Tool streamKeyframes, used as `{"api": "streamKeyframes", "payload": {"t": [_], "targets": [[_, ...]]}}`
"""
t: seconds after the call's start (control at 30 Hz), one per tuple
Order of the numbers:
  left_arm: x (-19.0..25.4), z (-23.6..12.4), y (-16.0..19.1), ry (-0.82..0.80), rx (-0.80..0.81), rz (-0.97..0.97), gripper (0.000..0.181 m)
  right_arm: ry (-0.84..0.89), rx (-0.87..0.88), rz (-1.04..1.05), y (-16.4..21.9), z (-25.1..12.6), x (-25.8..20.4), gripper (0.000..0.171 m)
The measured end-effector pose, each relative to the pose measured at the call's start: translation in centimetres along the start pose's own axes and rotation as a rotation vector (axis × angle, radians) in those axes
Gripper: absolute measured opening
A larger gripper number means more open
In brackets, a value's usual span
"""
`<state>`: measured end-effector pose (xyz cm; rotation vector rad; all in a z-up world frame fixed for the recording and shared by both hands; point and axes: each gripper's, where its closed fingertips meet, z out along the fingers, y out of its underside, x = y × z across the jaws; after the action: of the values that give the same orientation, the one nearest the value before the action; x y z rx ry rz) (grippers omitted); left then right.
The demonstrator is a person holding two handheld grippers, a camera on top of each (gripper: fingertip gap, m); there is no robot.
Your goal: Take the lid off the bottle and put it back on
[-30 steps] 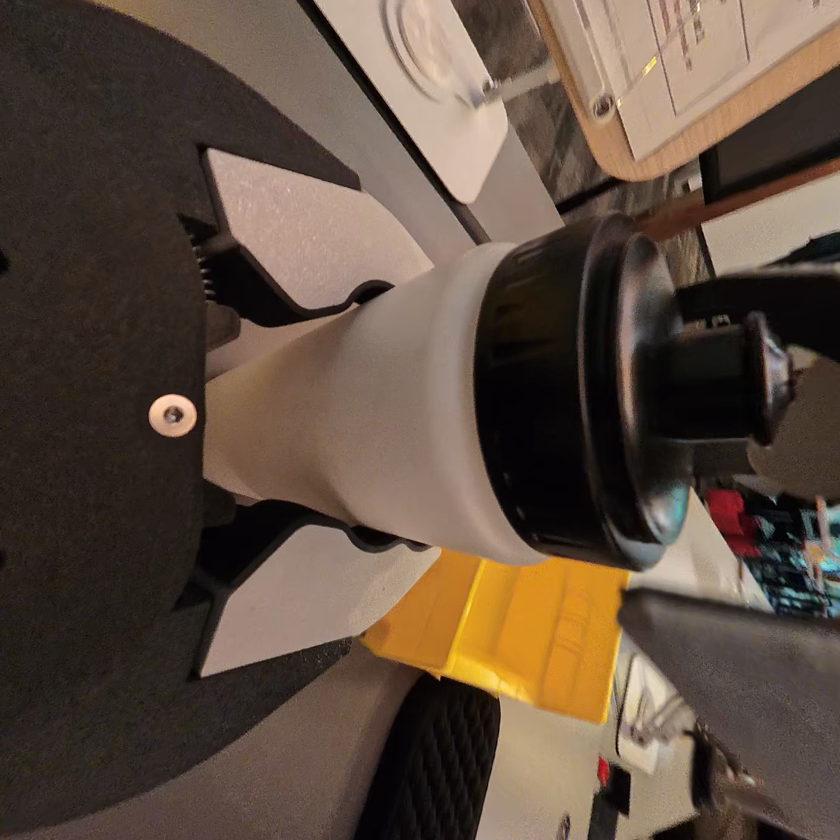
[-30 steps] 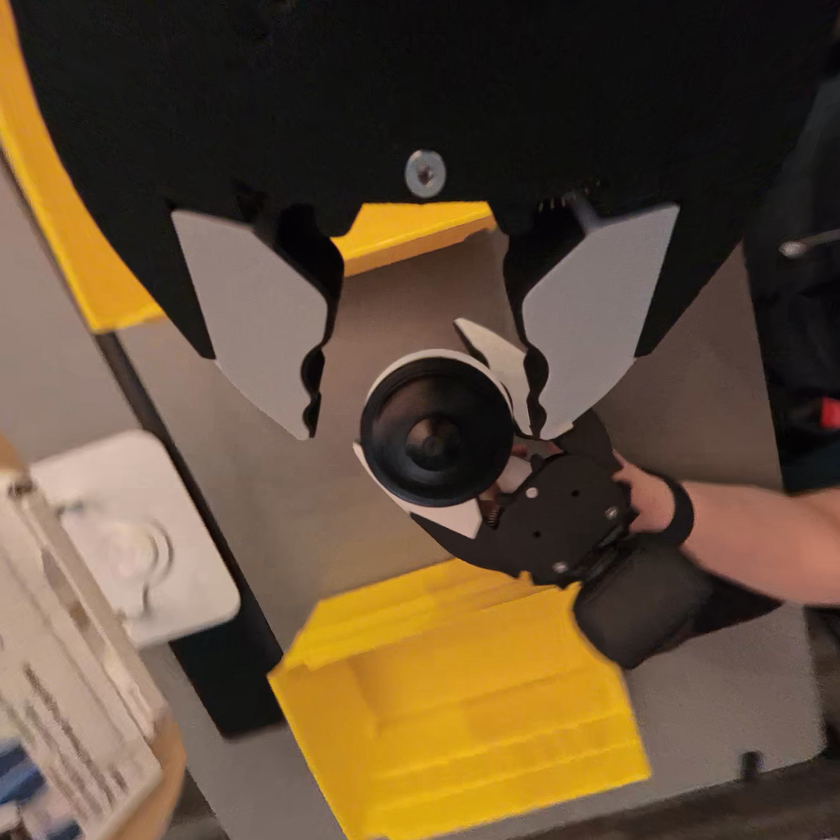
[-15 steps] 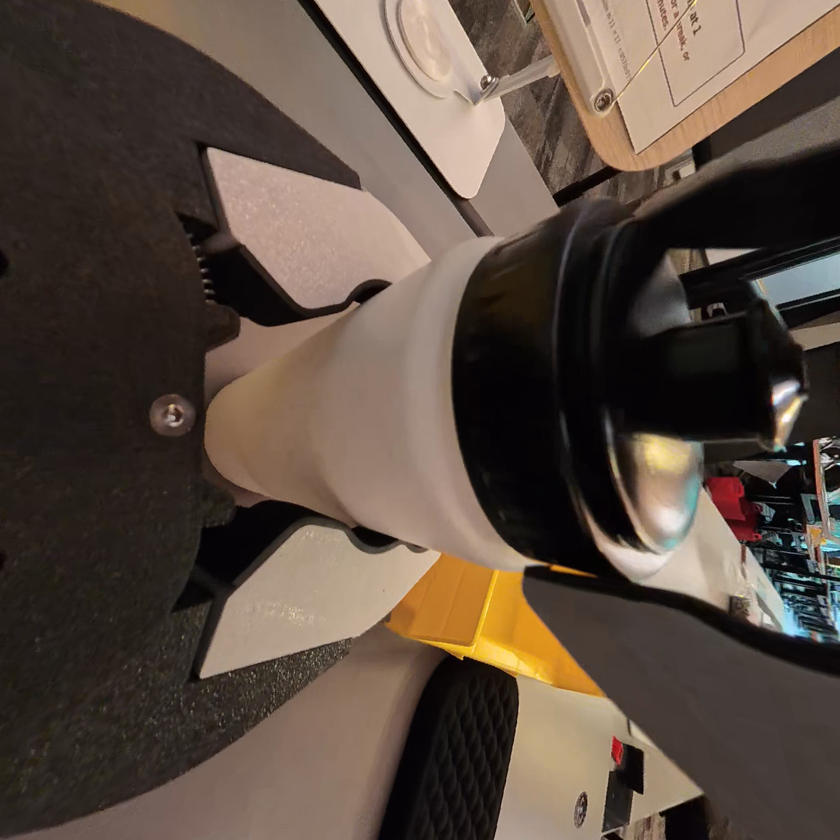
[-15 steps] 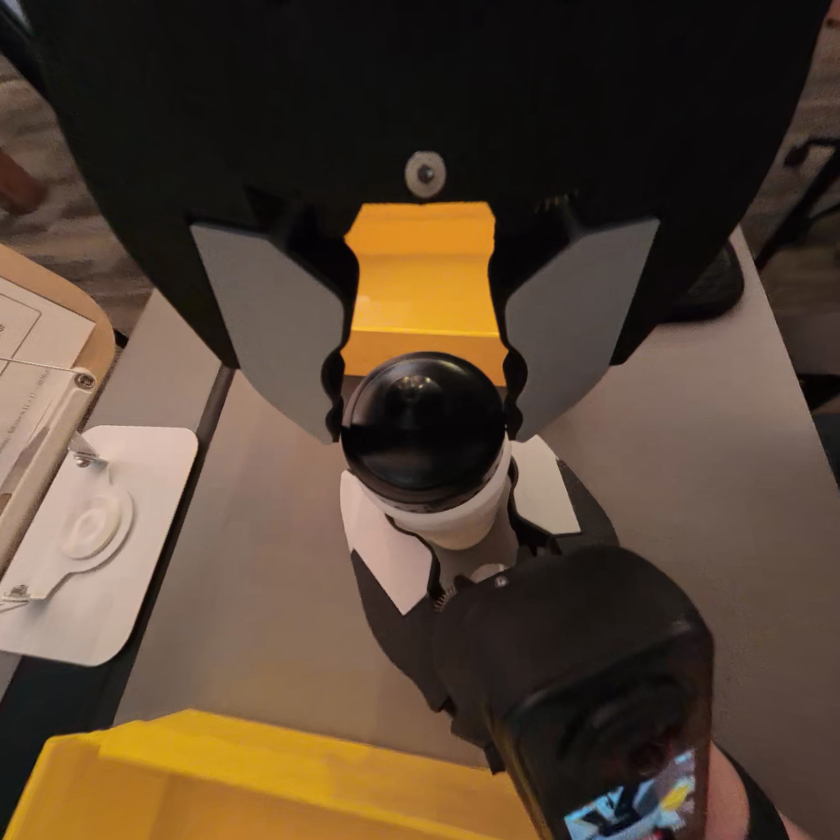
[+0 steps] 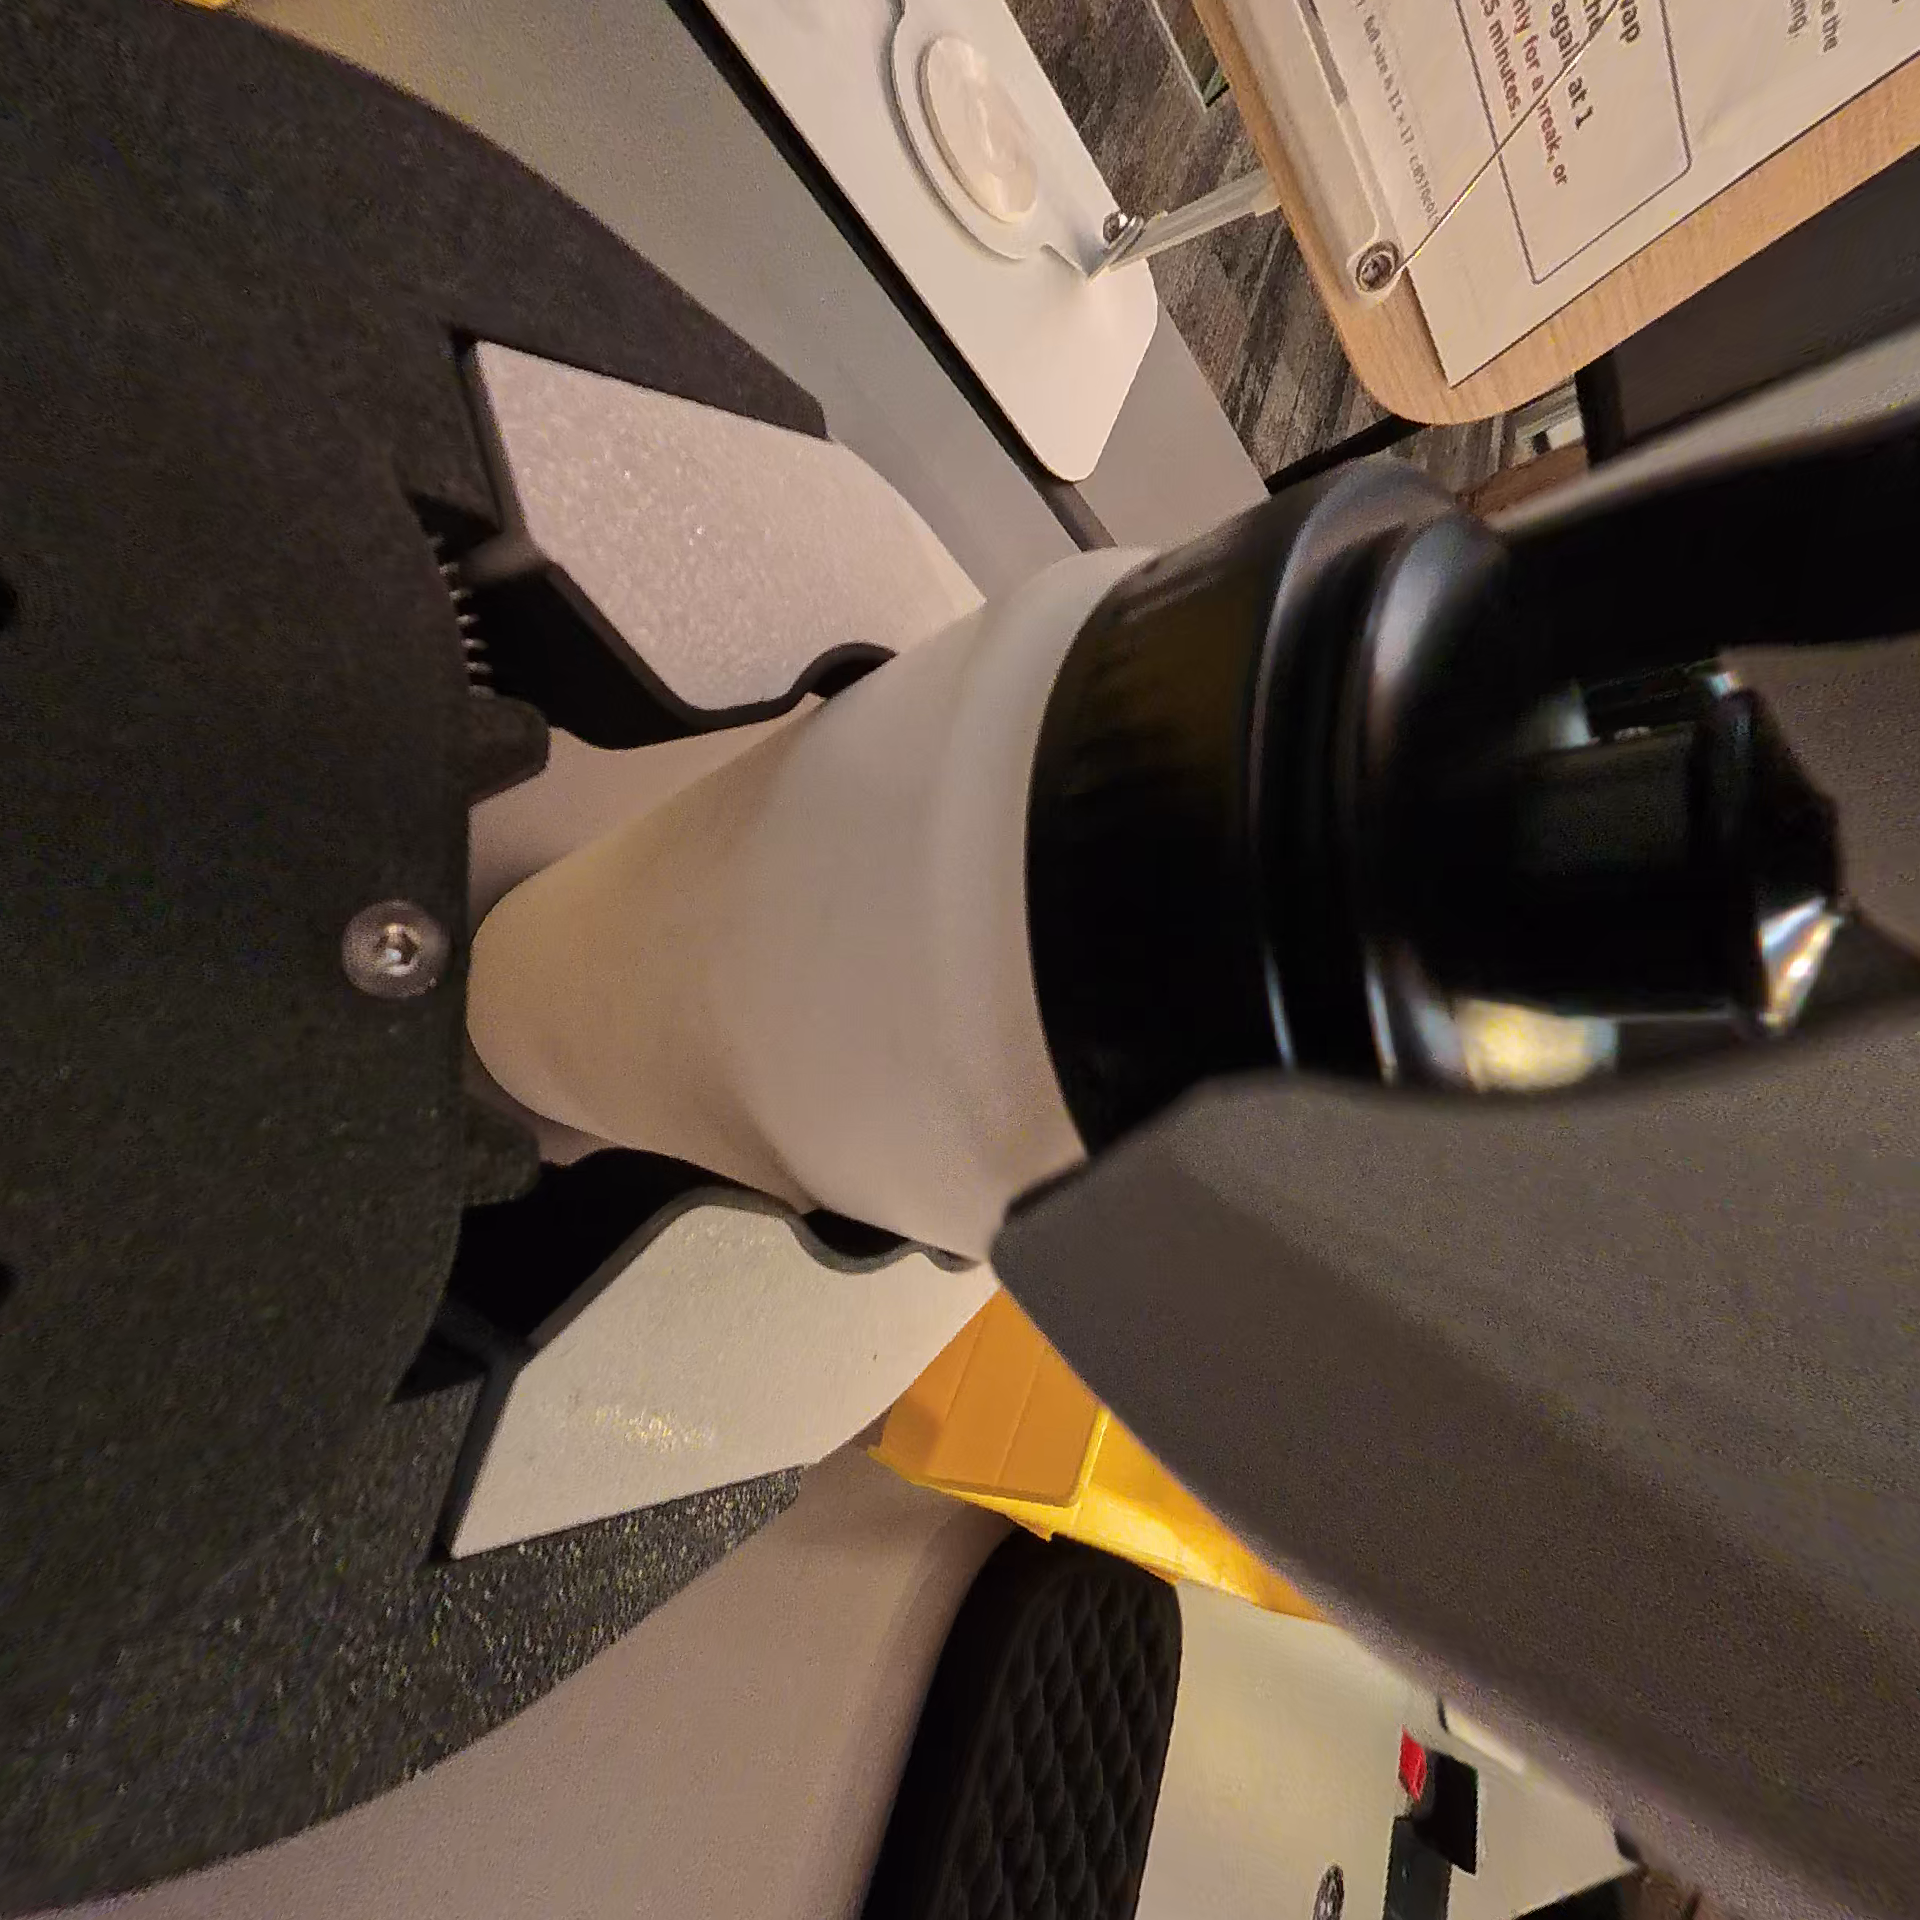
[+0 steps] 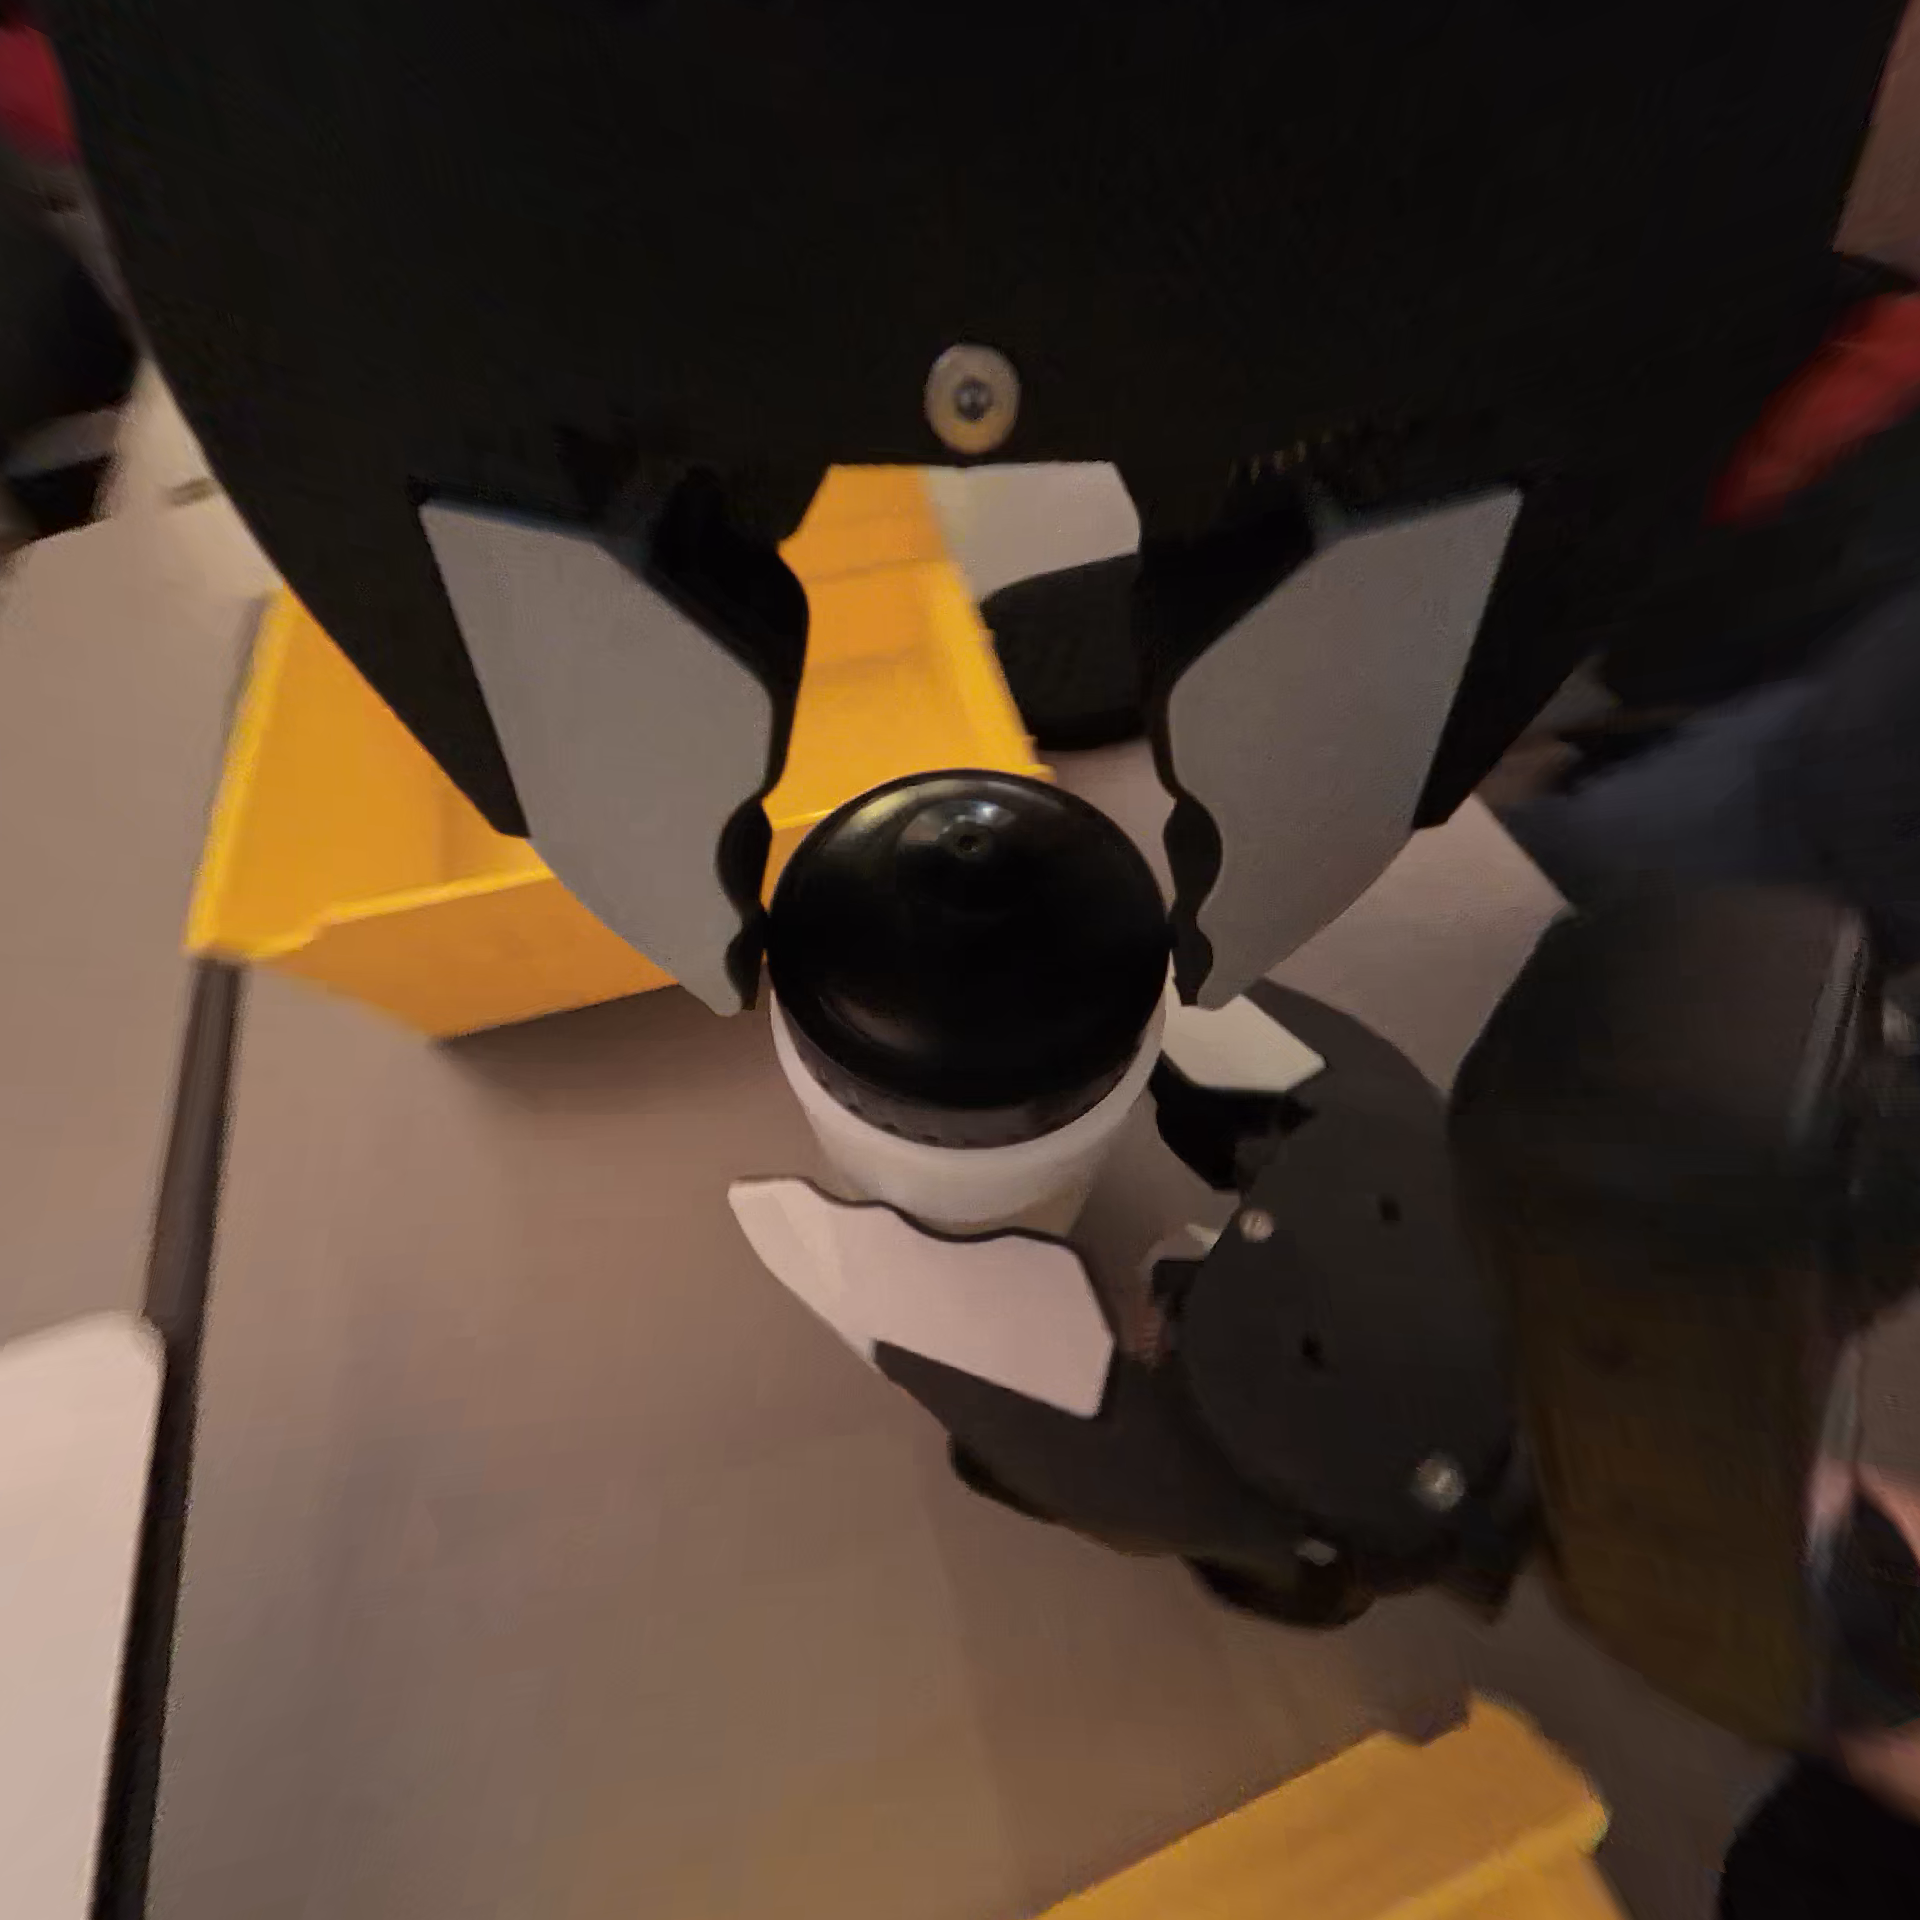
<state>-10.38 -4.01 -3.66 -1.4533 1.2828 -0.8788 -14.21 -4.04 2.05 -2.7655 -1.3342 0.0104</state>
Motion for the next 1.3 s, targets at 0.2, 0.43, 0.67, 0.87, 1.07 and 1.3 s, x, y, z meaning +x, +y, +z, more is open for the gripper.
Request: {"api": "streamKeyframes", "payload": {"t": [0.2, 0.43, 0.67, 0.87, 1.07, 1.3], "targets": [[-0.1, 0.0, 0.0, 0.020, -0.002, -0.015, 0.099, 0.021, 0.074, -0.005, -0.7, -1.4, 0.1, 0.079], [0.1, 0.1, 0.0, 0.018, -0.007, -0.001, 0.099, -0.018, -0.049, 0.275, 0.2, -0.3, 0.4, 0.074], [-0.1, 0.1, -0.1, 0.027, 0.007, -0.020, 0.099, 0.145, 0.042, -0.202, -0.9, -1.8, 0.3, 0.075], [0.1, 0.1, 0.0, 0.019, -0.001, -0.003, 0.099, 0.054, -0.081, 0.192, 0.7, -0.5, 0.5, 0.075], [0.0, 0.1, 0.0, 0.033, 0.004, -0.013, 0.099, 0.113, -0.050, -0.379, 0.2, -0.9, 0.4, 0.073], [-0.4, 0.0, -0.1, 0.035, 0.014, -0.046, 0.099, 0.036, 0.029, 0.062, 0.2, -1.5, 1.2, 0.078]]}}
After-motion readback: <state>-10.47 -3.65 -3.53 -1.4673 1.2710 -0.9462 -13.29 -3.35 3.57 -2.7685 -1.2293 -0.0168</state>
